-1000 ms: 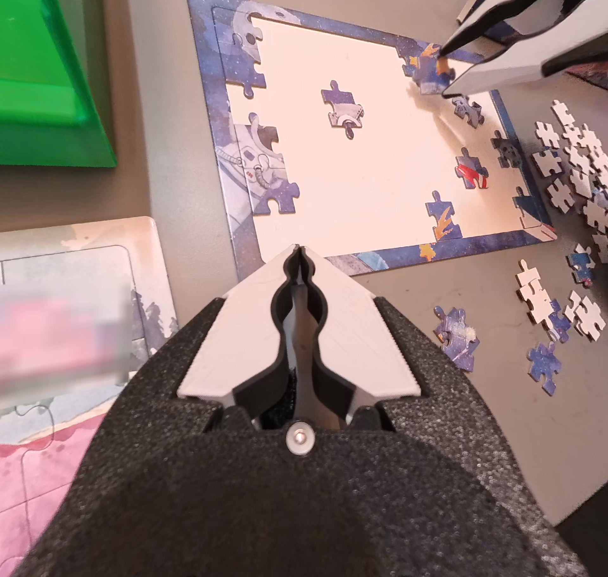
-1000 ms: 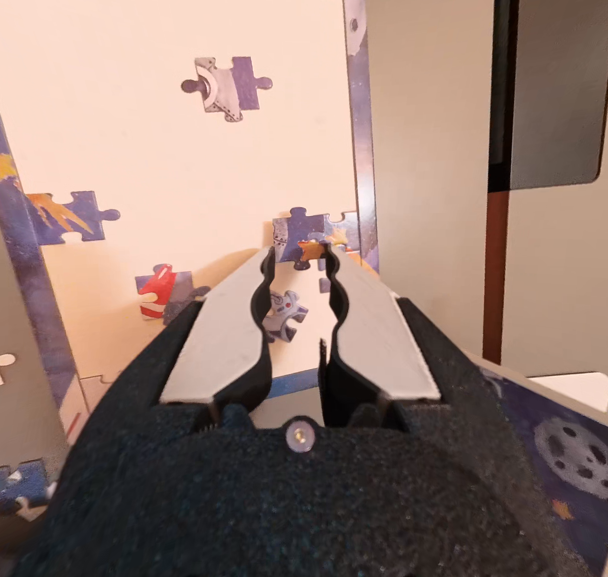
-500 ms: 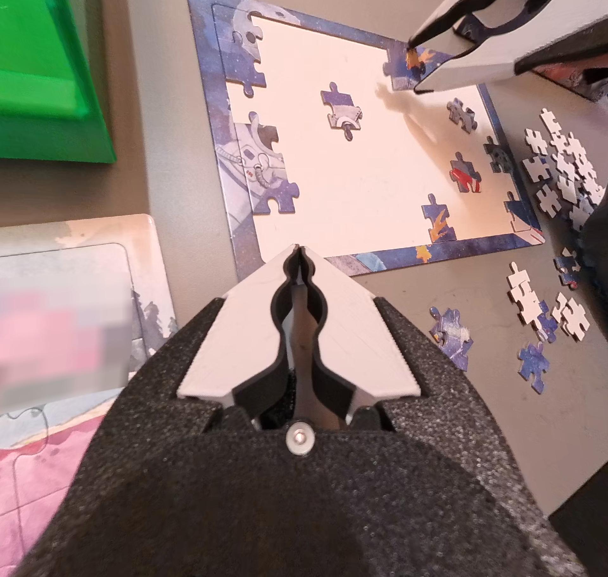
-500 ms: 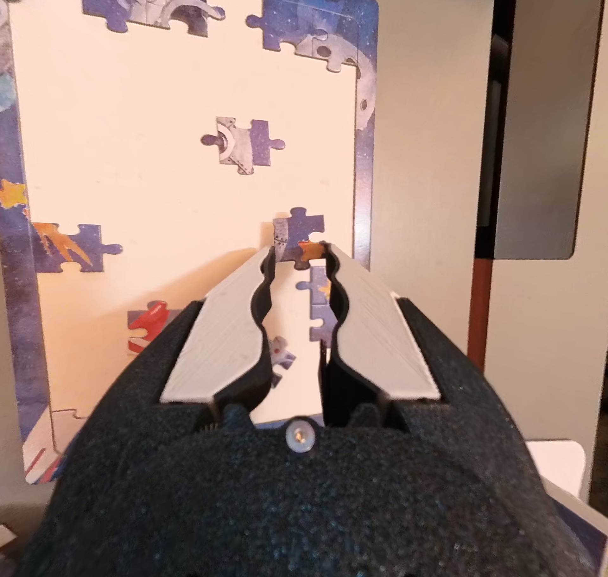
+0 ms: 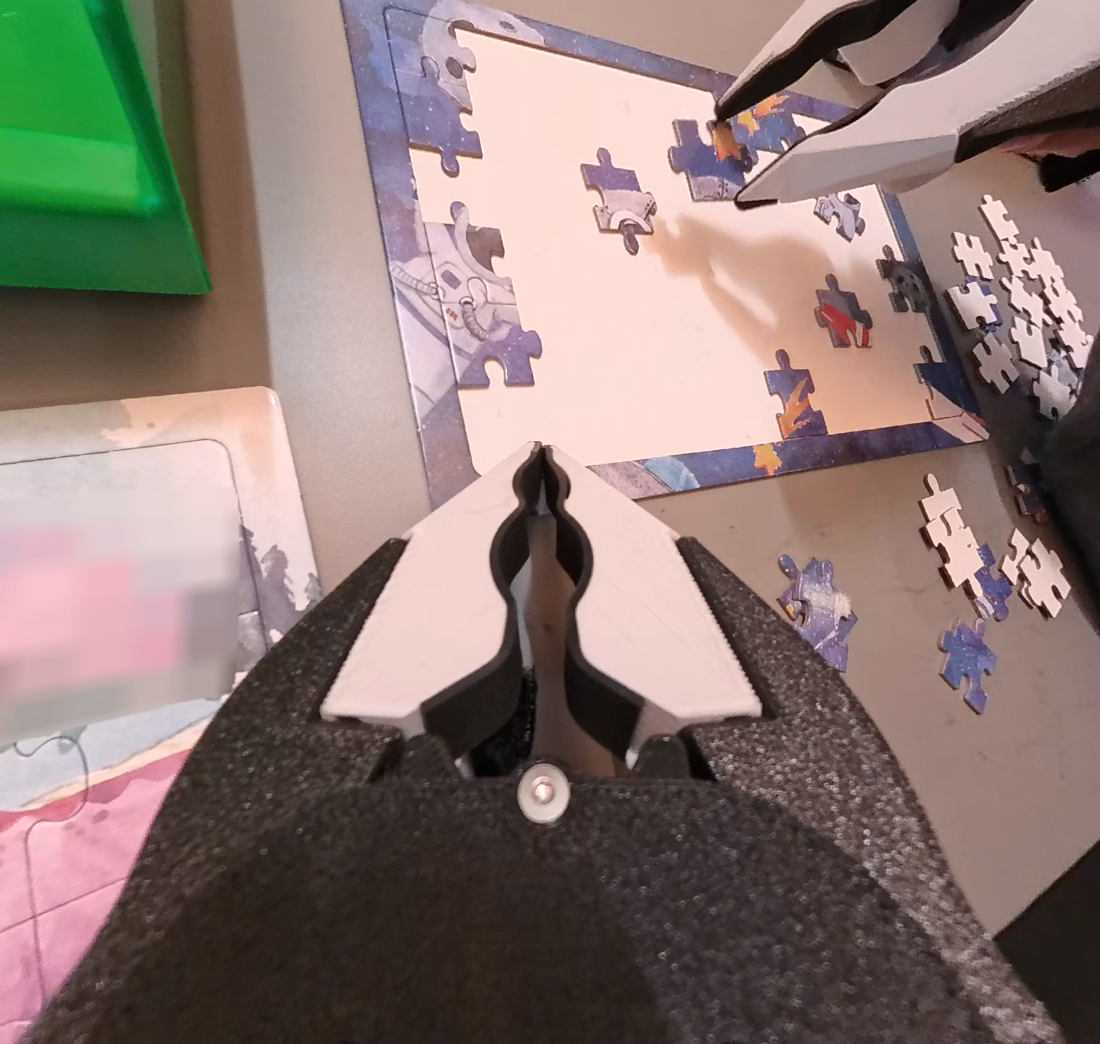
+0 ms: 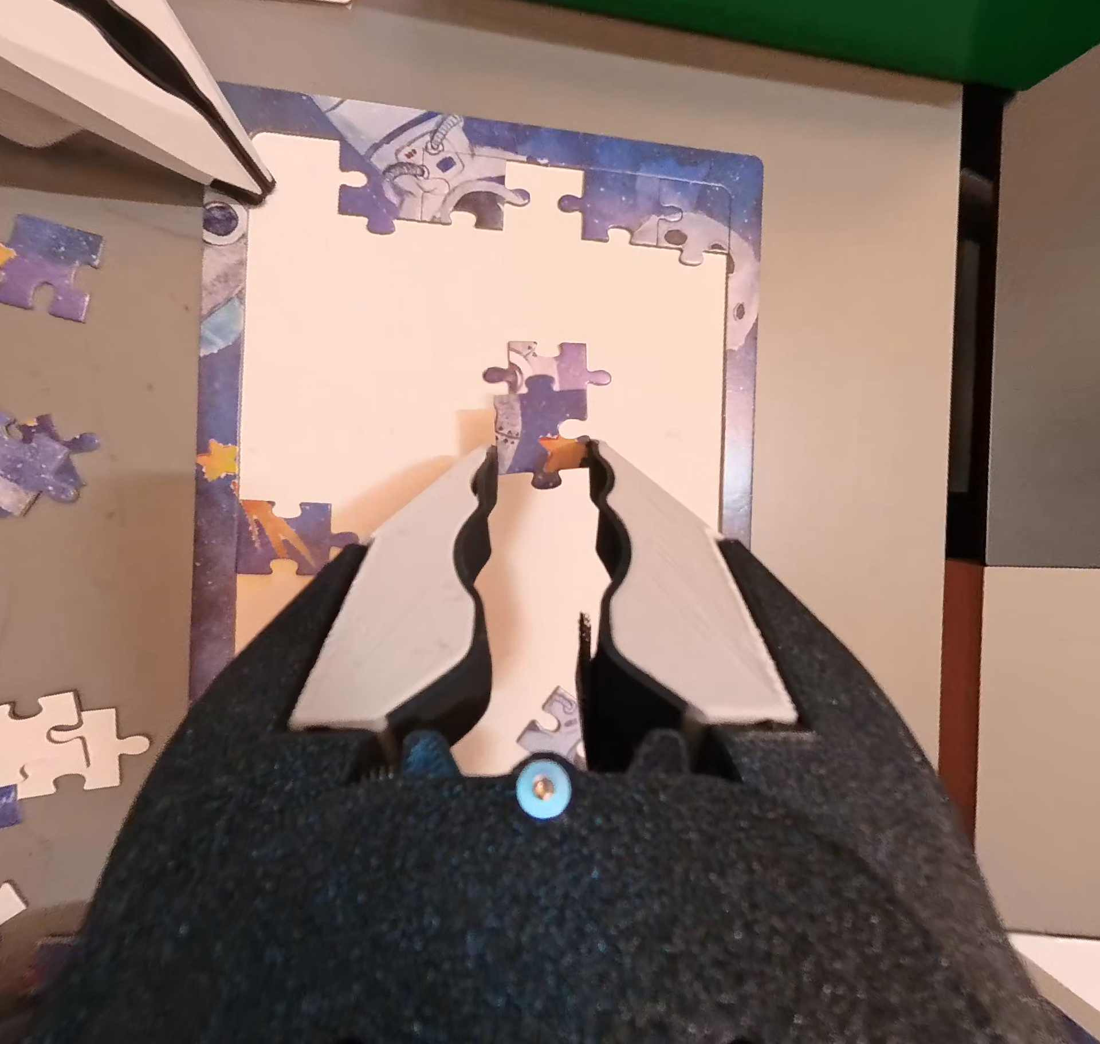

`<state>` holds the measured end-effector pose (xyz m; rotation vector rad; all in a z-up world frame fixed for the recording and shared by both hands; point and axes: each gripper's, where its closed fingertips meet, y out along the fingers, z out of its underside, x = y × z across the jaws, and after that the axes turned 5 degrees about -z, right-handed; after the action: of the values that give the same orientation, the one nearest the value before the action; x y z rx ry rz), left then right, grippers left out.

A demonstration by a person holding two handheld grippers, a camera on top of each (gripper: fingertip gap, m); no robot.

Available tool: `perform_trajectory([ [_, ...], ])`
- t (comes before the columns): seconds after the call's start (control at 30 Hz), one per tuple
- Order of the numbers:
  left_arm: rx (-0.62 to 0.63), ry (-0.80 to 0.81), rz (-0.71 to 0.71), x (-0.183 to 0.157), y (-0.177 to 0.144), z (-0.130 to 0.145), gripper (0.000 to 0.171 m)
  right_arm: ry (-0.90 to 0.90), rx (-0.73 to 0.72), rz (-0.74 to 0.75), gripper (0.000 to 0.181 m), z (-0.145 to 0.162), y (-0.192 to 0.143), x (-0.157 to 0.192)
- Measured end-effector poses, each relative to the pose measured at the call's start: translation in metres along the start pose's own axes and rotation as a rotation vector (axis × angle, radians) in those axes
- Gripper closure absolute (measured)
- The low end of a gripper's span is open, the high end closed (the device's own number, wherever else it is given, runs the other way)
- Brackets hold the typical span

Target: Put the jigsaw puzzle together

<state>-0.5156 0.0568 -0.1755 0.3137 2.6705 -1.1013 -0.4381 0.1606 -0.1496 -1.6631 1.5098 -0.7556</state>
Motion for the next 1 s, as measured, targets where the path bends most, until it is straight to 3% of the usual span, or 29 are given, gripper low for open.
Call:
perform_trajectory([
  [0.27, 0.0, -0.002, 0.002, 0.0, 0.0, 0.0, 0.171, 0.133, 0.086, 0.075, 0.151, 0.024, 0.008, -0.015],
  [0.6, 0.0, -0.006, 0.006, 0.0, 0.0, 0.0, 0.171, 0.275, 0.097, 0.126, 0.151, 0.029, 0.01, -0.011],
  [0.8, 0.0, -0.007, 0.007, 0.0, 0.001, 0.0, 0.171, 0.528, 0.079, 0.135, 0.151, 0.036, 0.01, 0.0],
  [1.0, 0.0, -0.003, 0.003, -0.001, 0.001, -0.001, 0.171, 0.651, 0.036, 0.089, 0.156, 0.037, 0.009, 0.012],
])
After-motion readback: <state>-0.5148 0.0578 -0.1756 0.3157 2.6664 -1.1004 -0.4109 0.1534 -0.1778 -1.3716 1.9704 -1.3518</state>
